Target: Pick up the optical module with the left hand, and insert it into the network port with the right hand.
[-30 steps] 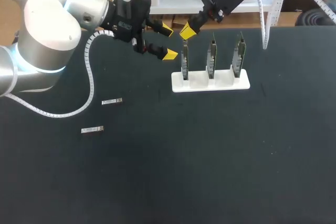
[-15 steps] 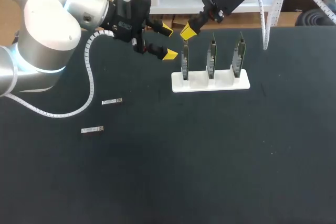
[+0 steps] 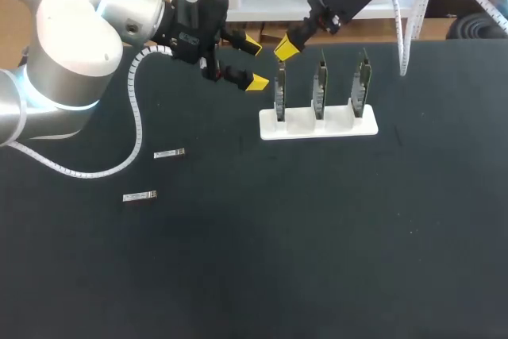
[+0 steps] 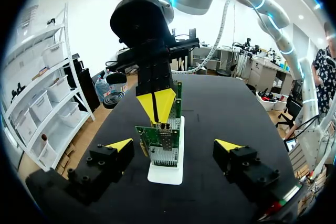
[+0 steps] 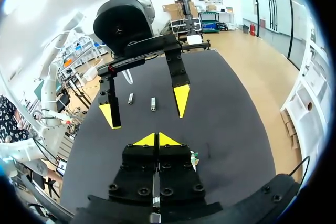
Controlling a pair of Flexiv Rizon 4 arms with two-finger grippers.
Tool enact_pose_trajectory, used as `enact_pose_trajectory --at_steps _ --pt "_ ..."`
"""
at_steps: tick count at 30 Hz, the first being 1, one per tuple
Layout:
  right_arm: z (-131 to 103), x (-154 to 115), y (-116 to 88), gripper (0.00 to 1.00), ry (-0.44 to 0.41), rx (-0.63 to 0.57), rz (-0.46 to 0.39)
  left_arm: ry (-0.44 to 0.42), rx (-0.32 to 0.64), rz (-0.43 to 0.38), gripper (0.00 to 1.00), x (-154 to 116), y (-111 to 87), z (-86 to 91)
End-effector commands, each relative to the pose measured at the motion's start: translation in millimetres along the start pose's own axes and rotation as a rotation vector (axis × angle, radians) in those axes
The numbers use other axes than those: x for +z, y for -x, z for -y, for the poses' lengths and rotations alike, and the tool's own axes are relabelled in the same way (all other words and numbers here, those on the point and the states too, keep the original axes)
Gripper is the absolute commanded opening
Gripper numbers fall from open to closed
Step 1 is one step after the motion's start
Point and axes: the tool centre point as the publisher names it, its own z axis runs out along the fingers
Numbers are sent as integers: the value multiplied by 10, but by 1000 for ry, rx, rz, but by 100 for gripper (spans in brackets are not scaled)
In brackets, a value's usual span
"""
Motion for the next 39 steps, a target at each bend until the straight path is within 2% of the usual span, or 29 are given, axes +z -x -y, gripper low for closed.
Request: enact_pose_trajectory --at_steps 1,28,34,39 --pt "35 45 -65 0 5 2 1 -1 -2 -5 100 3 9 -7" --pt "56 105 -107 0 18 19 -27 -1 -2 -5 100 3 9 -7" --pt "59 70 -104 0 12 17 -17 -1 -2 -5 100 3 9 -7" --pt "37 -18 -71 0 2 9 23 -1 -2 -5 100 3 9 -7"
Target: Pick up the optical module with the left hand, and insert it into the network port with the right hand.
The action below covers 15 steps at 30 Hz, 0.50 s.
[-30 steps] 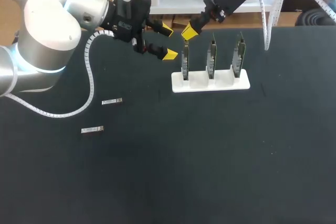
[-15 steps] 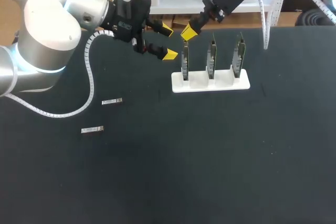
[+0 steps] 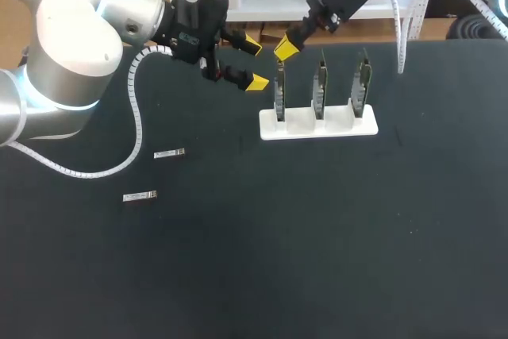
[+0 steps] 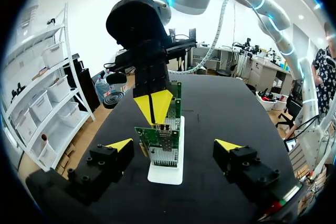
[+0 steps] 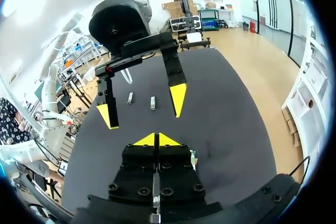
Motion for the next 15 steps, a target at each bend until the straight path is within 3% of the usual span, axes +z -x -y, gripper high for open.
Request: enact_pose_trajectory --at_steps 1,11,15 --pt "-12 -31 -68 0 -7 -7 26 -1 -2 -5 100 3 9 -7" --pt "-75 -297 72 0 -51 -40 162 -1 -2 -5 100 3 9 -7" --pt "-118 -398 20 0 -68 -40 159 -1 -2 -5 100 3 9 -7"
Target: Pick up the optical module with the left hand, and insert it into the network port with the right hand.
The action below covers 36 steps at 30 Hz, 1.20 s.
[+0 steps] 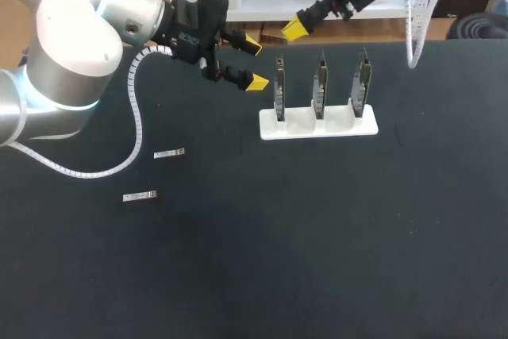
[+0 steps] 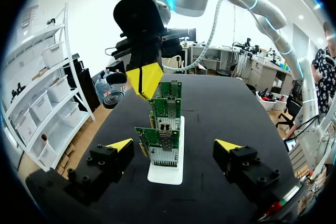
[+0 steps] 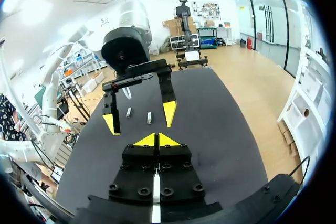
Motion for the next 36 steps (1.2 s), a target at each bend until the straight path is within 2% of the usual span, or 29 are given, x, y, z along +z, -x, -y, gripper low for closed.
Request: enact_pose_trajectory --at_steps 1,10,17,28,36 --pt "-173 -116 -84 0 -49 0 17 -1 -2 -5 100 3 9 -7" --pt "-311 -400 -251 0 -91 9 -12 -1 -2 -5 100 3 9 -7" --pt "-449 -550 -340 0 -85 -5 -21 -1 -2 -5 100 3 9 -7" --pt "-564 -587 -551 0 -101 31 -70 -1 -2 -5 100 3 9 -7" --pt "-544 -616 -609 0 -105 26 -130 -1 -2 -5 100 3 9 -7"
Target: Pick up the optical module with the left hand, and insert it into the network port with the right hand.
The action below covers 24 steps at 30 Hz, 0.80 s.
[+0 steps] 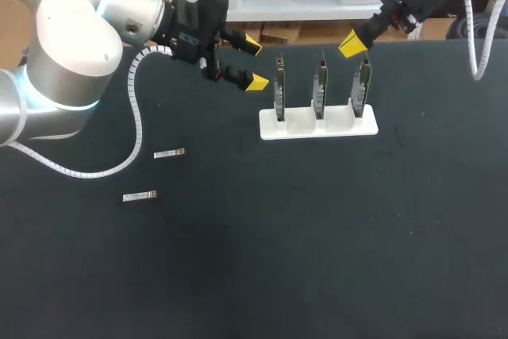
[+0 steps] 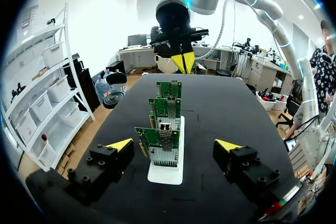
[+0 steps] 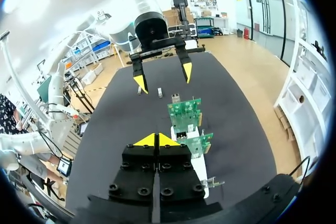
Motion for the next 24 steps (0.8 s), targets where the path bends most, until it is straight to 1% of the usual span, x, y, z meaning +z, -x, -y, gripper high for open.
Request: enact_pose_trajectory --at_steps 1,15,24 --pt "-43 4 5 0 -73 -4 -29 -1 -2 -5 100 3 9 -7" --pt "77 4 -51 0 -88 -20 -22 -1 -2 -5 100 3 9 -7" --pt "217 -41 -135 0 -105 -27 -44 -1 -2 -5 100 3 9 -7"
